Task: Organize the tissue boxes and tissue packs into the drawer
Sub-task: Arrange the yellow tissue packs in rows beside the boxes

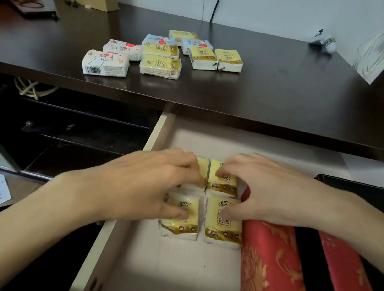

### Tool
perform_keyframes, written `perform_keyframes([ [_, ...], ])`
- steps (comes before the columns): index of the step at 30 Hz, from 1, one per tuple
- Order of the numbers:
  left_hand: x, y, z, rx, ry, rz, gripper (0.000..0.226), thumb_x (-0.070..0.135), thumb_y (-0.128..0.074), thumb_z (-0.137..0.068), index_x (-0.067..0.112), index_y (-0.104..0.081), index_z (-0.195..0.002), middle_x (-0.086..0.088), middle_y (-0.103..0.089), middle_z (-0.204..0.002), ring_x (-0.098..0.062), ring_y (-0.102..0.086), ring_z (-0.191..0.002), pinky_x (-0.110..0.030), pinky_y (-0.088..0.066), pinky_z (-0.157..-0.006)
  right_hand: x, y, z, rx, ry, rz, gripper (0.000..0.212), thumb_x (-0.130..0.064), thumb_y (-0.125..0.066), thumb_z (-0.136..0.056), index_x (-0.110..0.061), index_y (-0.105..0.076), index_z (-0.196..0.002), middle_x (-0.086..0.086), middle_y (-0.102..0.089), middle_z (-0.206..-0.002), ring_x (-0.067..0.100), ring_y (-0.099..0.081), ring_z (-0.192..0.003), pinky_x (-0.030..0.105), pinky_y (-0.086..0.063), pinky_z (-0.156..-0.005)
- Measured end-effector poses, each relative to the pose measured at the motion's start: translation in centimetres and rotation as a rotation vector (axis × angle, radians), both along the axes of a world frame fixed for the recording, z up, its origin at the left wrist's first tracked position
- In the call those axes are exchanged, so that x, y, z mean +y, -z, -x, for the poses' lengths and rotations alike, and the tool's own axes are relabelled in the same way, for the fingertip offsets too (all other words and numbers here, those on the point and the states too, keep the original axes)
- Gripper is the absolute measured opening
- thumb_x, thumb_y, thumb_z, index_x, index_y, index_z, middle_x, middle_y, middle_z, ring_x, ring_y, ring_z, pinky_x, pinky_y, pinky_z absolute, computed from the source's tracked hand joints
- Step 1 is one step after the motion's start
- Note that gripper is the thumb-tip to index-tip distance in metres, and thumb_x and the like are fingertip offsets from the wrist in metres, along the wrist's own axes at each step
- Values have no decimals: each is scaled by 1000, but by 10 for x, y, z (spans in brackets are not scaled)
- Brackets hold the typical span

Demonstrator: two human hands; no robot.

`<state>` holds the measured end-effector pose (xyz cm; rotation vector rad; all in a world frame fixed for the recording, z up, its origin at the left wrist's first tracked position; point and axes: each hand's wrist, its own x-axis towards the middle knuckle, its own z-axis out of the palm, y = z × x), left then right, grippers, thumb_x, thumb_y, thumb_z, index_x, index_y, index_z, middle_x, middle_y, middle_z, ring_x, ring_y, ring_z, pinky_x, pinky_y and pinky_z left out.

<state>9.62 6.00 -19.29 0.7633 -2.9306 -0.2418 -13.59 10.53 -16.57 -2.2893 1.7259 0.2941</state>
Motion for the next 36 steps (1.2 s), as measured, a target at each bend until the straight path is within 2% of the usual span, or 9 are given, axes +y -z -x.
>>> perform_keyframes([
  [5, -17, 7, 11, -238, -56, 64, 93, 70, -70, -68, 28, -39, -145, 8, -35, -152, -12, -38, -136, -30, -36, -108, -16, 4, -2, 110, -26, -125, 94, -76, -79, -63, -22, -50, -134, -7, -54, -121, 19, -53, -116, 45, -50, -99],
  [9, -25, 14, 27, -360, -39, 83, 77, 71, -70, -66, 25, -56, -127, 7, -55, -124, -21, -56, -111, -36, -43, -96, -22, 7, -10, 237, -34, -87, 77, -78, -81, -57, -28, -53, -110, -9, -59, -105, 22, -60, -98, 37, -48, -74],
  [12, -31, 15, 29, -371, -34, 79, 74, 72, -69, -66, 28, -59, -124, 8, -55, -123, -22, -58, -107, -38, -46, -93, -23, 10, -17, 310, -59, 17, 65, -77, -81, -58, -29, -45, -84, -10, -49, -83, 21, -51, -80, 30, -24, -52],
  [17, -34, 19, 29, -361, -41, 59, 73, 71, -68, -67, 29, -58, -126, 9, -54, -124, -21, -59, -105, -39, -49, -87, -20, 8, -21, 324, -54, 95, 76, -76, -82, -59, -27, -25, -69, -11, -31, -72, 13, -30, -60, 31, -16, -48],
  [21, -33, 20, 28, -342, -48, 61, 72, 72, -67, -67, 31, -58, -124, 10, -53, -121, -18, -58, -102, -38, -49, -85, -19, 9, -21, 311, -39, 90, 74, -74, -83, -60, -27, -27, -69, -11, -35, -72, 11, -31, -59, 32, -18, -48],
  [24, -33, 21, 27, -316, -49, 58, 71, 73, -66, -66, 30, -58, -123, 10, -52, -121, -16, -55, -105, -40, -49, -87, -19, 10, -20, 285, -33, 70, 69, -72, -84, -61, -27, -33, -73, -11, -41, -77, 17, -45, -70, 32, -22, -50],
  [30, -31, 20, 28, -290, -70, 56, 75, 75, -59, -66, 29, -58, -126, 10, -50, -124, -13, -49, -114, -39, -47, -92, -20, 12, -13, 194, -17, 16, 77, -72, -84, -62, -24, -59, -117, -7, -56, -114, 19, -56, -106, 36, -41, -71],
  [34, -26, 14, 29, -244, -91, 28, 68, 75, -53, -74, 29, -59, -124, 13, -49, -124, -10, -49, -114, -34, -47, -91, -20, 10, -13, 105, 17, 34, 83, -70, -83, -62, -25, -60, -128, -9, -55, -122, 20, -56, -114, 41, -51, -88],
  [36, -26, 6, 27, -184, -96, 23, 60, 72, -49, -79, 30, -60, -121, 15, -50, -121, -8, -49, -113, -33, -48, -89, -19, 7, -10, 21, 41, 66, 78, -72, -79, -65, -29, -60, -127, -15, -53, -115, 16, -54, -108, 39, -48, -85],
])
